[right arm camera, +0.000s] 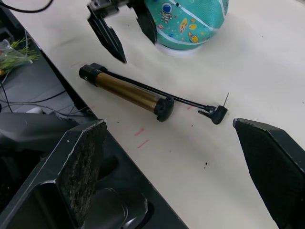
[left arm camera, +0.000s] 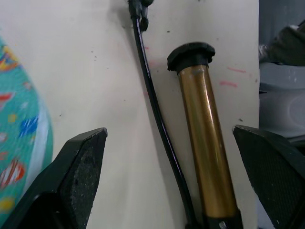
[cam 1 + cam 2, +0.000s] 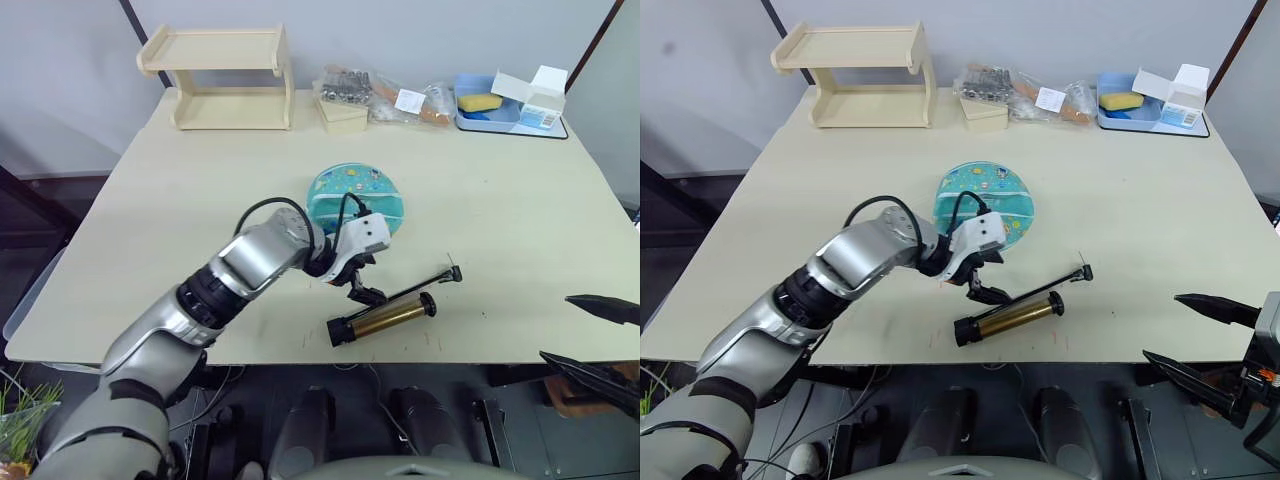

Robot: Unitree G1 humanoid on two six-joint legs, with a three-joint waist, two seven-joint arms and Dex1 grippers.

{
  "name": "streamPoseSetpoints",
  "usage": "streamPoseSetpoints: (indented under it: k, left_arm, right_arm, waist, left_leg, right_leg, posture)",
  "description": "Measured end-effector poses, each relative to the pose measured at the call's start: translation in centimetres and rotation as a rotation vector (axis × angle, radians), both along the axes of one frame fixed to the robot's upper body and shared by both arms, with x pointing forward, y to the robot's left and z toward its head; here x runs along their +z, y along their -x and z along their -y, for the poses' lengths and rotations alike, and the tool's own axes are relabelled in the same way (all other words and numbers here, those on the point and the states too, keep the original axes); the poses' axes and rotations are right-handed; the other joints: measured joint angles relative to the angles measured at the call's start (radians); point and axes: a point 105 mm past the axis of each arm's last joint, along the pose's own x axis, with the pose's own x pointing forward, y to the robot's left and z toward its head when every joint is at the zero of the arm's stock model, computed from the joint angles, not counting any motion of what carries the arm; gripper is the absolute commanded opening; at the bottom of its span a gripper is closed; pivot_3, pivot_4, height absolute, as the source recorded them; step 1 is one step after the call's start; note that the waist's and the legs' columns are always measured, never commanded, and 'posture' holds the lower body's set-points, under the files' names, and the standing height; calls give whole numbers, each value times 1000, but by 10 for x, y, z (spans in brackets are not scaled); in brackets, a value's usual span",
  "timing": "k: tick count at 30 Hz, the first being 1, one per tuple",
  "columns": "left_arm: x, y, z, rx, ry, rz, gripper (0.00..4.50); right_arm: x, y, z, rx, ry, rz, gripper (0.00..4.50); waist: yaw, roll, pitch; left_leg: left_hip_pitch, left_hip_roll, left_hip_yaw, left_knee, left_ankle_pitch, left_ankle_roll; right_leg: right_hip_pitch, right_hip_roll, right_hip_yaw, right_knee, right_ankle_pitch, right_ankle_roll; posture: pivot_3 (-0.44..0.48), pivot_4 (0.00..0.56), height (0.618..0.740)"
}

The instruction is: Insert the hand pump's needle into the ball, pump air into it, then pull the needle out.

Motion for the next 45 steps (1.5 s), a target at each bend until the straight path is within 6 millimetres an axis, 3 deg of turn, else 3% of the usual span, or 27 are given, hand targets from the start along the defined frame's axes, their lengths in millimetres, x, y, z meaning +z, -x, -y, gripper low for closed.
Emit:
streamPoseSetpoints:
  k: [4,17,32,35,39,40,43,45]
  left_arm:
    - [-9,-7,19,-40,-41,36,4500]
    - [-40,-26,49,-65,-133,102,4500]
    - [-56,-40,82,-31,-140,149,4500]
    - [-58,-42,86,-18,-128,146,3680]
    - [-60,-38,89,-32,-119,137,1965]
    - [-61,-37,88,-28,-112,130,1267]
    - [-61,-36,85,-7,-98,113,35]
    - [-61,-35,82,8,-90,104,35]
  right_arm:
    - [-6,-4,-2,15,0,-16,4457]
    - [-10,-13,-7,18,-2,11,4457]
    - [-23,-13,-2,-66,-16,-13,4457]
    - [-25,-11,-1,-78,-9,-21,4500]
    - [-25,-11,-1,-81,-7,-19,4500]
    - [-25,-11,-2,-81,-4,-17,4500]
    - [-25,-12,-2,-89,2,-13,4500]
    - [-26,-12,-1,-95,1,-14,4500]
  waist:
    - [1,0,0]
    - [0,0,0]
    - [7,0,0]
    - [9,0,-1]
    - [9,0,-1]
    - [8,0,-1]
    - [7,1,-1]
    - [2,1,-1]
  left_leg:
    - [0,0,0,0,0,0]
    - [0,-1,0,0,0,0]
    - [0,-2,-1,0,0,0]
    - [0,-2,-1,0,0,0]
    - [0,-2,0,1,0,0]
    - [0,-2,-1,1,0,0]
    - [0,-2,-1,1,0,0]
    - [0,-1,-1,1,0,0]
  right_leg:
    - [0,0,0,0,0,0]
    - [0,0,0,0,1,2]
    - [0,-1,0,0,2,4]
    - [1,-1,0,0,2,5]
    - [1,-1,0,0,2,5]
    - [1,-1,0,0,2,5]
    - [1,-1,0,1,2,5]
    - [1,-1,0,1,2,5]
  posture:
    - [0,150,740]
    - [0,150,740]
    - [0,150,740]
    - [0,150,740]
    - [0,150,740]
    - [0,150,740]
    - [0,150,740]
    - [0,150,740]
